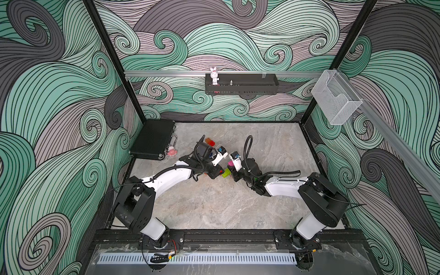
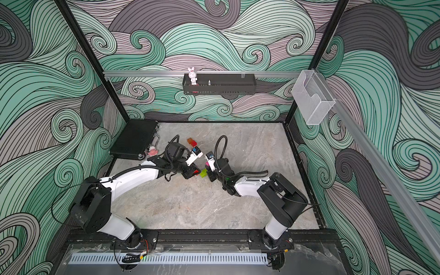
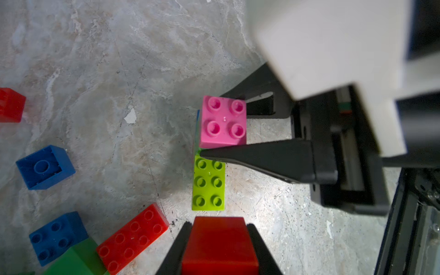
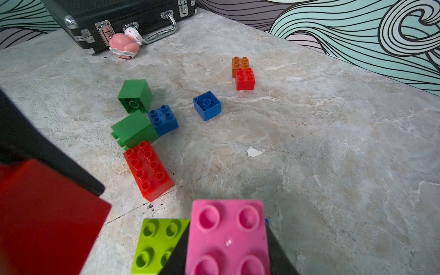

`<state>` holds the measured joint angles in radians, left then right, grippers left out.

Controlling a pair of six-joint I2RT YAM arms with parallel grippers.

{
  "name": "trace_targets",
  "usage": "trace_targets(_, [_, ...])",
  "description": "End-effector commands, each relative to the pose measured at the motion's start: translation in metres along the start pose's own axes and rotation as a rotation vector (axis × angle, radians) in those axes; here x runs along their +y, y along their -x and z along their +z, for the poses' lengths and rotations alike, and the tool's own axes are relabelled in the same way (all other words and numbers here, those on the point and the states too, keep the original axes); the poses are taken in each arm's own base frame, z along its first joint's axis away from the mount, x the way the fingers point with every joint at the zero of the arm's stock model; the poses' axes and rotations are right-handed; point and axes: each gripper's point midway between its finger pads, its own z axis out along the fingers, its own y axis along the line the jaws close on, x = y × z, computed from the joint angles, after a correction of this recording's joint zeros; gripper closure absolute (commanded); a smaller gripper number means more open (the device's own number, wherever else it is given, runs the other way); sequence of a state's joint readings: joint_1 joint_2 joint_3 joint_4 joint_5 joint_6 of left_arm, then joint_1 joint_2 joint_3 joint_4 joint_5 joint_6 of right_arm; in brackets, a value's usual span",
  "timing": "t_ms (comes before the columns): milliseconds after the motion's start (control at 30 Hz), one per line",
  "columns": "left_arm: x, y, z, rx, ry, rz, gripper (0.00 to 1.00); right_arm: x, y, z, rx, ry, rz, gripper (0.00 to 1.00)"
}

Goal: Assemble the number 4 with lego
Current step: Move the lego brick at the center of the board, then adjust the lego brick at the center of the board.

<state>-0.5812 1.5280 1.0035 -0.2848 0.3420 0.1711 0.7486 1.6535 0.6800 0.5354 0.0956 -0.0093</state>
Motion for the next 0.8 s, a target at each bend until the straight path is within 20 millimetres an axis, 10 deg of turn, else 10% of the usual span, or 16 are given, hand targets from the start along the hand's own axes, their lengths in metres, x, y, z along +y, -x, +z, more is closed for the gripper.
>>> trace_targets(0, [-0.002,0.015,-0.001,-0.052,-0.006,0.099,1.0,0.002,-0.113,-0.01,0.367,0.009,-0.038,1.0])
trace_targets(567, [0.01,0.012,0.013,-0.039,0.1,0.012,1.0,0.0,-0.111,-0.011,0.355,-0.002,-0.045,1.0])
trace_targets(767, [0.003,-0.037,0.006,0.036,0.145,-0.107,1.0,-0.002,-0.109,-0.011,0.352,-0.01,-0.047,1.0])
